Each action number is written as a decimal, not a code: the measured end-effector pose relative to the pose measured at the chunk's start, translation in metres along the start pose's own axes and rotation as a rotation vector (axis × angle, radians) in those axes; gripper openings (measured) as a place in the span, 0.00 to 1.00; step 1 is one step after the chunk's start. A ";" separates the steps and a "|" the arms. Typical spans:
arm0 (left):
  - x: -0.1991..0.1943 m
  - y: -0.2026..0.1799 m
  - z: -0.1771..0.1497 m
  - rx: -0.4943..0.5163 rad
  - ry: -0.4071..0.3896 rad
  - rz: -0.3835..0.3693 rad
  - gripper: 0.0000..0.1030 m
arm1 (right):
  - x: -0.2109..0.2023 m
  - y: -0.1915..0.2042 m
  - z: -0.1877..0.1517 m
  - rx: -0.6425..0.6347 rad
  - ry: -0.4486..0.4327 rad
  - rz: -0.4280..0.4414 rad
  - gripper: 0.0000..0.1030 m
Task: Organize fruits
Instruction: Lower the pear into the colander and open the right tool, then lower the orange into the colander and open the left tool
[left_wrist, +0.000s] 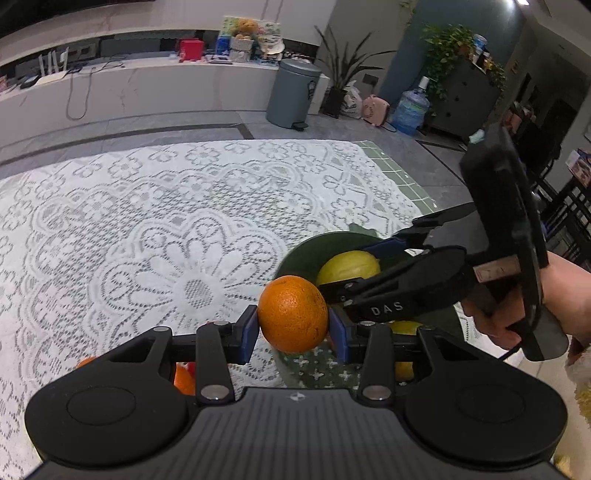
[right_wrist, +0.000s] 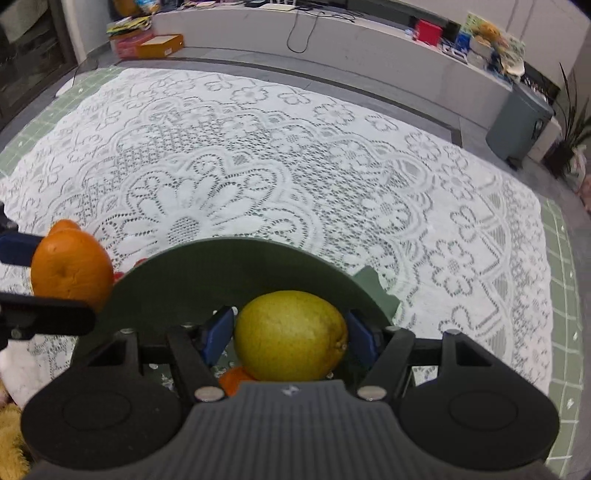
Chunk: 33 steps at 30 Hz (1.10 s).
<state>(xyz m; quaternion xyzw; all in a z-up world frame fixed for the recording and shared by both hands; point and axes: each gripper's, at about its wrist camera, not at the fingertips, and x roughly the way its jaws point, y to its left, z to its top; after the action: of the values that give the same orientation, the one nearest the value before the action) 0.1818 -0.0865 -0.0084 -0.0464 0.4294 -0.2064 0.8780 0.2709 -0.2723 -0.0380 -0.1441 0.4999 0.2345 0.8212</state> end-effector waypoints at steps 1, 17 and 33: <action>0.001 -0.003 0.000 0.015 0.001 0.001 0.44 | 0.000 -0.003 -0.001 0.016 -0.003 0.012 0.63; 0.027 -0.045 -0.011 0.244 0.091 0.062 0.44 | -0.020 -0.031 -0.015 0.171 -0.031 0.080 0.62; 0.068 -0.077 -0.033 0.487 0.213 0.278 0.45 | -0.043 -0.027 -0.050 0.200 -0.053 0.074 0.63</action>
<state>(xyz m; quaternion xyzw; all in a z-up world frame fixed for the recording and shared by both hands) 0.1687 -0.1809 -0.0588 0.2466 0.4594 -0.1846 0.8331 0.2306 -0.3295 -0.0230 -0.0366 0.5040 0.2174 0.8351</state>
